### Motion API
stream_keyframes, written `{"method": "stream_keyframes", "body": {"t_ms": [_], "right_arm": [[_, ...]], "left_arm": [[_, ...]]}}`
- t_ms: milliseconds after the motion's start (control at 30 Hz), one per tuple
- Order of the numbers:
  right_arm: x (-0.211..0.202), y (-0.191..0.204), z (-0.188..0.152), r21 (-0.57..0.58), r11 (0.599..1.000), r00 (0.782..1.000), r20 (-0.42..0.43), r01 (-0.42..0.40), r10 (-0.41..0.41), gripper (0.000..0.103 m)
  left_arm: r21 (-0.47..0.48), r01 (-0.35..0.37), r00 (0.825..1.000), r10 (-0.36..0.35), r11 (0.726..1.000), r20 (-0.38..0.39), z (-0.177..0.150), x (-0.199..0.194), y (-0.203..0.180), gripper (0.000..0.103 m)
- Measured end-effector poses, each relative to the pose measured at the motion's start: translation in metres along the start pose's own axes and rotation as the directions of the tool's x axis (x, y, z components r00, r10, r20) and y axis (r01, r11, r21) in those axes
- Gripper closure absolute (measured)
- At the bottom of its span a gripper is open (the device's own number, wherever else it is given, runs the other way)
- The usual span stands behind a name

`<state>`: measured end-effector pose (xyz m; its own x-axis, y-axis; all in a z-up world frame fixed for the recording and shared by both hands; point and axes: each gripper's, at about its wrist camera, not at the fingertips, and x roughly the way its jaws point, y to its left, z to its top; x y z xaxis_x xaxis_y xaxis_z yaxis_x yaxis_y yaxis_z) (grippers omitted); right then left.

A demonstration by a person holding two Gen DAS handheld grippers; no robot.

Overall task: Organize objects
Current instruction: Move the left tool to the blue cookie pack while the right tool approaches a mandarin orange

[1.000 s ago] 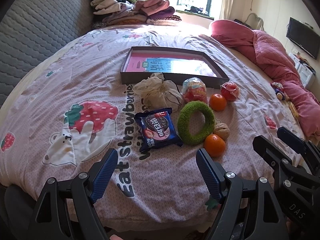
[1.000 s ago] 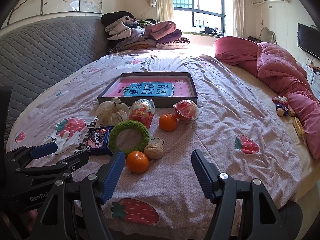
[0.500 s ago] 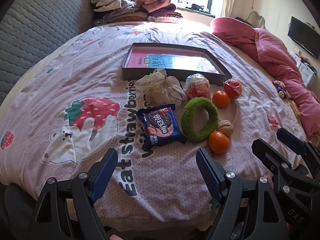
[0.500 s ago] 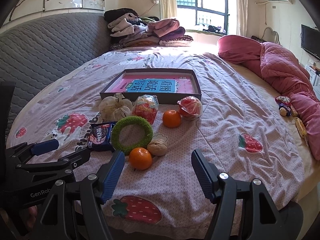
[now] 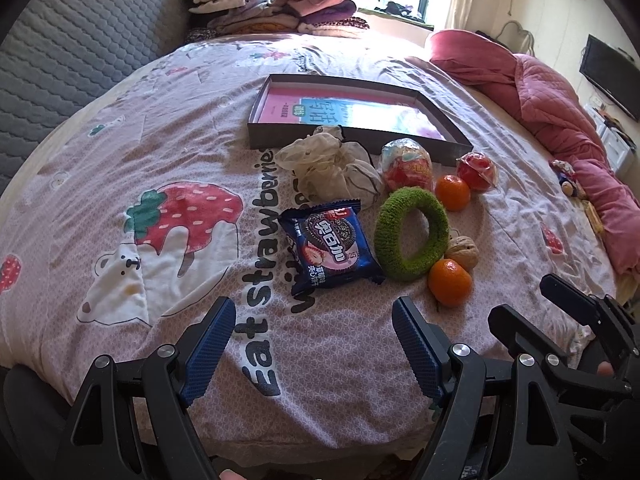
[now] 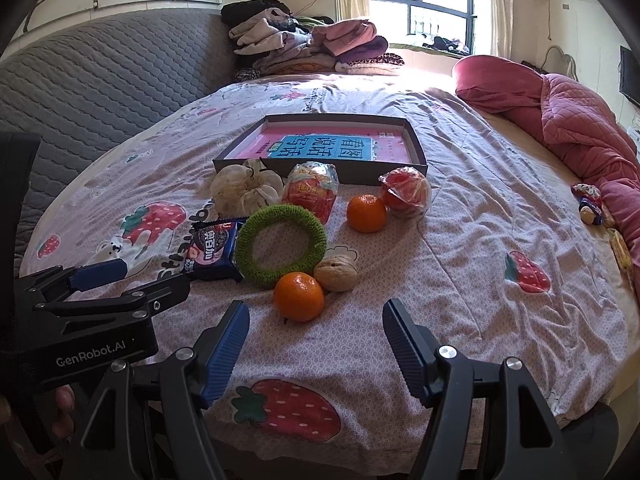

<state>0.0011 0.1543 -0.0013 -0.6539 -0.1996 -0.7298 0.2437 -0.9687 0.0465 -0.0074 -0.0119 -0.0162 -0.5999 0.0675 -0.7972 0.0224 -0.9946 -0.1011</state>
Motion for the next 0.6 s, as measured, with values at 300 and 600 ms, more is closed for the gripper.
{"method": "stream_keyframes", "body": {"t_ms": [300, 600], "right_arm": [[0.012, 0.001, -0.003, -0.005, 1.000, 1.000, -0.022, -0.010, 0.010, 0.035], [0.021, 0.000, -0.002, 0.001, 1.000, 1.000, -0.028, -0.012, 0.012, 0.035]], "left_arm": [[-0.009, 0.004, 1.000, -0.004, 1.000, -0.022, 0.004, 0.012, 0.000, 0.022], [-0.024, -0.001, 0.999, 0.000, 1.000, -0.041, 0.014, 0.030, 0.002, 0.022]]}}
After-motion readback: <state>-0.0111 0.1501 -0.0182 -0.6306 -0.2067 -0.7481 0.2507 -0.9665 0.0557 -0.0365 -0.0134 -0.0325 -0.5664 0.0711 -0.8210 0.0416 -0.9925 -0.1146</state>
